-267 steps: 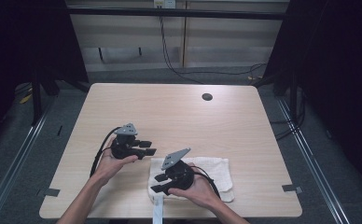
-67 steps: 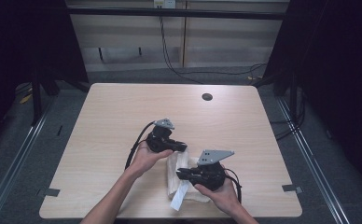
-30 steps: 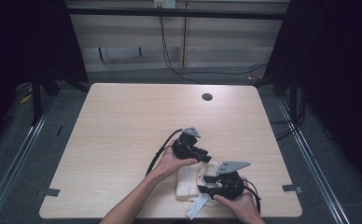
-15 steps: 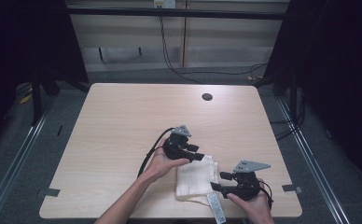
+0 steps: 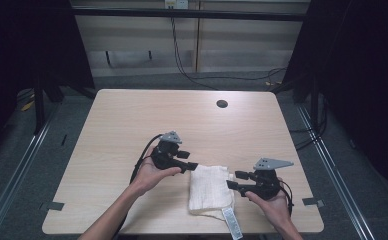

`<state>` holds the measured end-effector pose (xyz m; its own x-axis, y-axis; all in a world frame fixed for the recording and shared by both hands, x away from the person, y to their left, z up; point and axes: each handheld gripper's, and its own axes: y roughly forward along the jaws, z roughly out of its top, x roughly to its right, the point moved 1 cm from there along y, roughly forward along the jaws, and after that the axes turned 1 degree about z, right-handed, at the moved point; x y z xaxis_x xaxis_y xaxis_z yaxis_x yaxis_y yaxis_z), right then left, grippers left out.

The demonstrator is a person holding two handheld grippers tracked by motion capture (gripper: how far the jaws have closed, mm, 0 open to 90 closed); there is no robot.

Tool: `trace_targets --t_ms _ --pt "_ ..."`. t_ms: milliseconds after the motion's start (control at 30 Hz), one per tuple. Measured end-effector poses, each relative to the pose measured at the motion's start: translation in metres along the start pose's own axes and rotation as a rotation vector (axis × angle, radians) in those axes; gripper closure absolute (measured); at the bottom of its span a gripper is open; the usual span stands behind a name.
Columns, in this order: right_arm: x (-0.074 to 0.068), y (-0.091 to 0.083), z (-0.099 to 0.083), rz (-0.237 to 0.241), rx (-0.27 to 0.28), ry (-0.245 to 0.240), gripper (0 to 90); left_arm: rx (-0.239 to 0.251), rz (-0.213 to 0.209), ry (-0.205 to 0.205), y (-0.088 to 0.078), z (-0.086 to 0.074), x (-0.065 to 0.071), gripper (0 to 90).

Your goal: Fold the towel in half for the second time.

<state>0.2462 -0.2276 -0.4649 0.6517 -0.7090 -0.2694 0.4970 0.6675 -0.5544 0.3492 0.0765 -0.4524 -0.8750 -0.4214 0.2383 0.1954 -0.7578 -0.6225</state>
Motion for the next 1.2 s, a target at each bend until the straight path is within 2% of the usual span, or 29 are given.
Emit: trace_targets --t_ms 33,67,100,167,200,267,367,400,467,533,633,733,800,867,933,1033,1133,1200 --pt "0.004 -0.002 0.004 0.023 -0.013 -0.005 42.8 -0.007 0.009 0.000 -0.002 -0.001 0.000 38.6" --pt "0.005 -0.002 0.005 0.025 -0.012 -0.008 42.9 -0.008 0.040 0.003 -0.007 -0.004 -0.001 37.4" --pt "0.006 -0.005 0.008 0.003 0.009 -0.011 42.5 0.005 0.039 -0.012 -0.012 -0.007 -0.003 36.9" --pt "0.009 -0.009 0.011 -0.006 0.023 -0.007 41.6 0.014 0.048 -0.041 -0.020 -0.013 -0.006 35.1" --pt "0.010 -0.011 0.012 -0.019 0.029 -0.011 40.9 0.015 0.063 -0.034 -0.025 -0.016 -0.007 33.7" --pt "0.012 -0.015 0.013 -0.027 0.040 -0.005 40.0 0.016 0.067 -0.043 -0.032 -0.021 -0.008 32.4" --pt "0.015 -0.022 0.013 -0.050 0.049 -0.007 39.1 0.003 0.134 -0.044 -0.045 -0.034 -0.012 29.9" --pt "0.016 -0.023 0.013 -0.051 0.052 -0.002 39.0 0.007 0.154 -0.056 -0.049 -0.039 -0.014 28.3" --pt "0.019 -0.027 0.012 -0.068 0.050 -0.003 38.4 0.023 0.182 -0.079 -0.058 -0.049 -0.018 27.9" --pt "0.021 -0.032 0.009 -0.074 0.064 0.009 38.1 0.014 0.199 -0.088 -0.065 -0.056 -0.021 26.8" --pt "0.024 -0.037 0.002 -0.089 0.061 0.015 37.9 0.025 0.203 -0.109 -0.081 -0.067 -0.022 26.4" --pt "0.028 -0.042 -0.004 -0.101 0.056 0.029 38.3 0.044 0.226 -0.122 -0.099 -0.077 -0.022 26.3" --pt "0.031 -0.044 -0.006 -0.107 0.048 0.035 38.6 0.060 0.226 -0.149 -0.111 -0.083 -0.024 26.4" --pt "0.033 -0.047 -0.007 -0.121 0.050 0.036 38.4 0.085 0.249 -0.163 -0.123 -0.090 -0.025 26.4" --pt "0.034 -0.051 -0.008 -0.133 0.057 0.039 38.3 0.093 0.246 -0.190 -0.133 -0.099 -0.026 26.4" --pt "0.038 -0.057 -0.013 -0.161 0.074 0.047 37.3 0.093 0.261 -0.194 -0.138 -0.112 -0.023 25.4" --pt "0.043 -0.057 -0.021 -0.183 0.088 0.062 36.2 0.090 0.254 -0.186 -0.138 -0.130 -0.017 25.2" --pt "0.045 -0.057 -0.026 -0.197 0.092 0.068 34.6 0.096 0.243 -0.195 -0.137 -0.134 -0.016 25.7"
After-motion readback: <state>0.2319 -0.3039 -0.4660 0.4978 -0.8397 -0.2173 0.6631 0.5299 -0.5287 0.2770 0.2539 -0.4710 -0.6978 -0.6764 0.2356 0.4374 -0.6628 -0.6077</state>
